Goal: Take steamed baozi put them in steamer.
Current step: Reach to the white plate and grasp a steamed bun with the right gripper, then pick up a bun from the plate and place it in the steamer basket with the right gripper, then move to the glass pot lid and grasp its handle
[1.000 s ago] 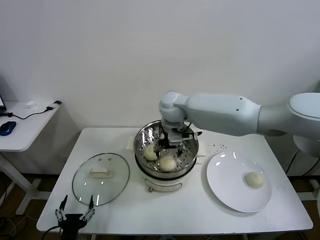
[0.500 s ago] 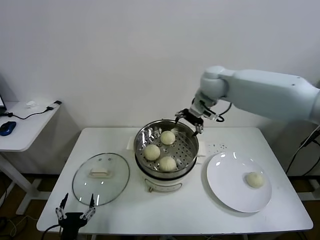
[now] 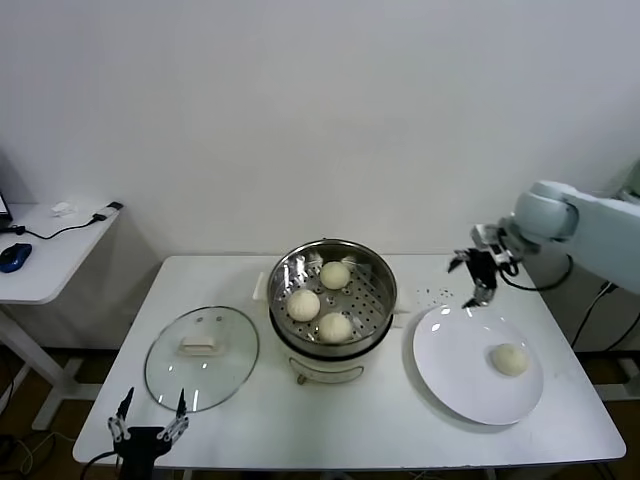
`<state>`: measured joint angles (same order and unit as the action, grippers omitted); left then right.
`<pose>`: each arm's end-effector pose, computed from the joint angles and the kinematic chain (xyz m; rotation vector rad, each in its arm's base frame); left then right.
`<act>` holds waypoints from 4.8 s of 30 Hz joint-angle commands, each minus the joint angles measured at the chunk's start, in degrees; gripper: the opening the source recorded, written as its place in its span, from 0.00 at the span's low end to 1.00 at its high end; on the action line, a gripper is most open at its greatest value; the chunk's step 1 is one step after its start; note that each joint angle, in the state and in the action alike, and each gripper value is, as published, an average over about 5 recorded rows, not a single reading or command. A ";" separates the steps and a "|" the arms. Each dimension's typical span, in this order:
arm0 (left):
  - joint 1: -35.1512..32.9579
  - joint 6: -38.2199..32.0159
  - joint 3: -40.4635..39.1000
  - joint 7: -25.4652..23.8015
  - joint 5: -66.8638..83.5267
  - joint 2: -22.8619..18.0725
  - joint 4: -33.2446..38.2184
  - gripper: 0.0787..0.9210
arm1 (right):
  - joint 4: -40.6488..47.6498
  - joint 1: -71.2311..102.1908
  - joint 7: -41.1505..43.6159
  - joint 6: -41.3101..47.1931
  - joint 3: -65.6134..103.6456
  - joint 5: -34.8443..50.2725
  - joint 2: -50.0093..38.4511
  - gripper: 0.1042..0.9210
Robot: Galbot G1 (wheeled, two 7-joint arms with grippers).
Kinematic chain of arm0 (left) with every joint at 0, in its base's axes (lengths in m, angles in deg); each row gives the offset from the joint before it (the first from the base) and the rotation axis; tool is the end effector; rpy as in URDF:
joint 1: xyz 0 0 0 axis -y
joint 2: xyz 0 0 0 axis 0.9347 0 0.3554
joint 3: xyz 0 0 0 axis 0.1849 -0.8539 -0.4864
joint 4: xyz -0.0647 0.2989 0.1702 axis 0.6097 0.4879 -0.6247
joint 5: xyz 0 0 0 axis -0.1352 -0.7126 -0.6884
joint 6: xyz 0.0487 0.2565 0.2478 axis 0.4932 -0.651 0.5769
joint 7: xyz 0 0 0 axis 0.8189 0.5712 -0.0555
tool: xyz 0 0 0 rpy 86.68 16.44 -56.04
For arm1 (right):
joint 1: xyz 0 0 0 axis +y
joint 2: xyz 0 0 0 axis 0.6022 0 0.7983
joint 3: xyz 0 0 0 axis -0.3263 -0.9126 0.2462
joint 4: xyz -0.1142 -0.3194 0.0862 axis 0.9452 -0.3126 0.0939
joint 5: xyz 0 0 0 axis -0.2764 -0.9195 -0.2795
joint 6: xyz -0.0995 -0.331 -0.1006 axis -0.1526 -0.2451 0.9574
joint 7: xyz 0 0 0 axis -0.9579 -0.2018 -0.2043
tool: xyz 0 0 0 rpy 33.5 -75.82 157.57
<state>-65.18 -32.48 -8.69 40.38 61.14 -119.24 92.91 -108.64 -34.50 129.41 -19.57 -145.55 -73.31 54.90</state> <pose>0.0944 0.0722 -0.3558 0.2248 -2.8576 -0.3946 0.5043 -0.1913 -0.1161 1.2792 -1.4369 1.3069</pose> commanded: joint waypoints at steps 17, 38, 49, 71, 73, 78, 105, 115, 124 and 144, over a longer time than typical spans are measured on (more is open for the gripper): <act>-0.09 0.17 -0.23 0.04 -1.37 -0.94 0.27 0.88 | 9.99 30.19 1.80 0.38 23.12 -16.07 -3.26 0.88; 0.08 0.23 0.20 0.12 -1.36 -1.03 -0.10 0.88 | 14.12 29.97 2.04 -0.40 23.88 -17.06 1.56 0.85; -0.13 0.07 0.17 0.18 -1.33 -1.21 -0.01 0.88 | 14.10 29.37 3.26 -0.52 23.82 -16.58 1.34 0.62; -0.34 -0.47 -1.50 0.05 -0.69 -1.35 1.28 0.88 | 13.30 -22.18 2.93 3.18 -17.42 20.08 13.04 0.55; -0.19 -0.39 -1.82 0.00 -0.66 -1.22 1.59 0.88 | 13.46 -26.26 2.66 3.54 -21.24 24.99 17.08 0.55; -0.02 -0.46 -2.57 -0.07 -0.58 -0.70 1.99 0.88 | 12.49 -30.89 1.19 5.38 -24.92 34.39 25.23 0.55; -1.44 -1.67 -2.90 -0.03 2.71 0.63 0.79 0.88 | 10.36 -16.73 -8.12 11.83 -28.46 36.36 43.31 0.56; -0.38 -1.11 -2.38 -0.17 3.04 0.71 0.09 0.88 | 10.71 -13.28 -9.09 12.34 -28.20 34.38 42.15 0.57; -0.12 -1.11 -2.14 -0.16 2.94 0.91 -0.34 0.88 | 10.90 -13.17 -10.00 13.09 -27.03 35.10 41.74 0.66; 0.40 -0.40 -1.75 -0.18 2.31 0.95 0.91 0.88 | 6.22 -22.09 -8.99 1.97 -22.18 38.39 26.27 0.88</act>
<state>-65.11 -33.18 -10.60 40.22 63.50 -118.35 93.66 -100.56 -52.86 121.19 -9.78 -169.71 -37.22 89.84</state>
